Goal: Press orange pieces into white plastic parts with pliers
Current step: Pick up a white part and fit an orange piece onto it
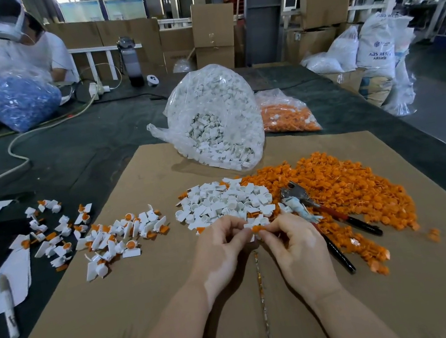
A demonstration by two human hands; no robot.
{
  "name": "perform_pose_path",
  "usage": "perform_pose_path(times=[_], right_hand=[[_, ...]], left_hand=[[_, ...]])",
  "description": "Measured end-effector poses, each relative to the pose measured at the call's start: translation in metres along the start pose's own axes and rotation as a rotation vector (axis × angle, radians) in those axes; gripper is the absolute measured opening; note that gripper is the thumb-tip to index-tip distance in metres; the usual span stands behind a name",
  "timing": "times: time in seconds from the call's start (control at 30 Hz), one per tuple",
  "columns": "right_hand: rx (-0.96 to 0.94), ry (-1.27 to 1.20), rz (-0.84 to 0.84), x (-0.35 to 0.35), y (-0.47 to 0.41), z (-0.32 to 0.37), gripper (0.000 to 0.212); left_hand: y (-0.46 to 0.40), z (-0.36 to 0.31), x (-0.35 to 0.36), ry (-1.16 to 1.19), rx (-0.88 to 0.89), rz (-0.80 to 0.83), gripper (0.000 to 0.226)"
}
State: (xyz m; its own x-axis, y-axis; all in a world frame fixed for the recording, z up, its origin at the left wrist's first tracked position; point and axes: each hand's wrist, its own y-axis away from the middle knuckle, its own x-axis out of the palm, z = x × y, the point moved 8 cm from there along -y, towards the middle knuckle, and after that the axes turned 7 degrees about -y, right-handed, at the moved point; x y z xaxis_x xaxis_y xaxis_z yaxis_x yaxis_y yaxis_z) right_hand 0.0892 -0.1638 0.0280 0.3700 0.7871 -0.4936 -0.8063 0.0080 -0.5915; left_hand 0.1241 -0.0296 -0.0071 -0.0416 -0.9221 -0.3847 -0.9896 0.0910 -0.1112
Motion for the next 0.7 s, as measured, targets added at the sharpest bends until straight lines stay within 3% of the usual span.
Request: perform_pose_path(times=[0.13, 0.5, 0.7], right_hand=[[-0.048, 0.106, 0.011, 0.0021, 0.002, 0.0044, 0.026], [-0.067, 0.137, 0.056, 0.0067, 0.0038, 0.0041, 0.037], [-0.052, 0.09, 0.049, 0.0064, 0.0039, 0.0017, 0.024]], left_hand=[[0.0016, 0.0003, -0.0014, 0.09, -0.035, -0.012, 0.01], [0.005, -0.0055, 0.0057, -0.083, 0.055, 0.017, 0.007], [0.001, -0.0004, 0.0022, -0.048, -0.002, -0.01, 0.014]])
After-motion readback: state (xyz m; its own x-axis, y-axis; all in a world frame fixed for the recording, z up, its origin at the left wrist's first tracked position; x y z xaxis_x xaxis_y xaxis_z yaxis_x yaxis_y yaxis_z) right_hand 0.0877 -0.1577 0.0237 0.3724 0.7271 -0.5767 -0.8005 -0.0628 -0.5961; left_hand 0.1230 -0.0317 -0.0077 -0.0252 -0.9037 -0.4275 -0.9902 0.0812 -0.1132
